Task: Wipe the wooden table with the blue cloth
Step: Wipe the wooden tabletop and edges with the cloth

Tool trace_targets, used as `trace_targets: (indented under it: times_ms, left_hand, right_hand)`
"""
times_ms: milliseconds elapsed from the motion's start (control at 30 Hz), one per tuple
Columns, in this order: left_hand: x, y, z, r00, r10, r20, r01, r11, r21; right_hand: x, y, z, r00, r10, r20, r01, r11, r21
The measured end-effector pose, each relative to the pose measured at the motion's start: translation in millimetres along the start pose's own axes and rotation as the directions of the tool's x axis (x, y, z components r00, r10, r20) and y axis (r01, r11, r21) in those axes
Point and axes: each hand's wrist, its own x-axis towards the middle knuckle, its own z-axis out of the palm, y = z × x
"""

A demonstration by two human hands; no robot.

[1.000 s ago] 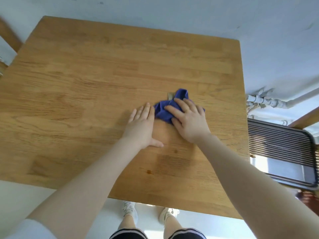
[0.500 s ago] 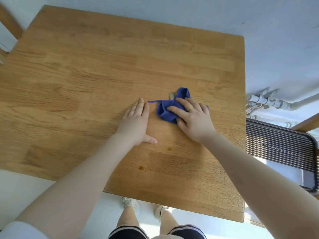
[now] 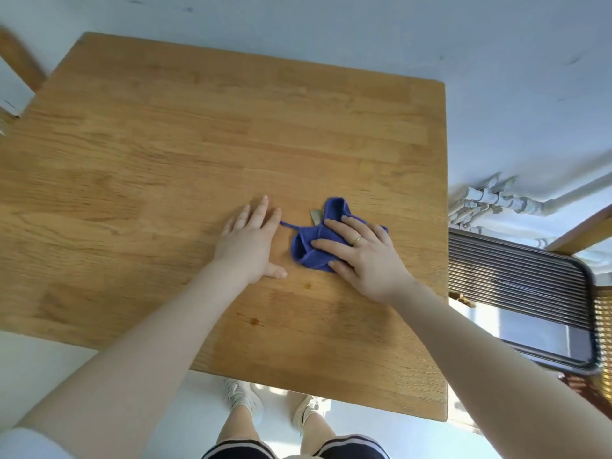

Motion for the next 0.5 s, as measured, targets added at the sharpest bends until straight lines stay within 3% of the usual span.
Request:
trace_targets:
  times_ms: [133,233,367,500]
  left_hand:
    - [-1,1,1,0.998,0.050,-0.022,-0.049,0.997,0.067]
    - [-2,6,-2,0.998,0.059,-0.028,-0.057,0.996,0.062]
    - [-8,38,2,0.989,0.091,-0.115,-0.097,0.994,-0.048]
    - [-6,73,5,0.968,0.189,-0.166,-0.194,0.981,-0.017]
  right_hand:
    - [33,23,-8,0.965,0.248,-0.083,-0.246,0.969,0.033]
    - [31,19,-3,0.941,0.316,-0.120,-0.316,0.949,0.018]
    - [-21,3,7,0.960,0.218,-0.174,-0.221,0.975,0.005]
    - [-50,17,1,0.988,0.069,-0.141,-0.071,0.997,-0.007]
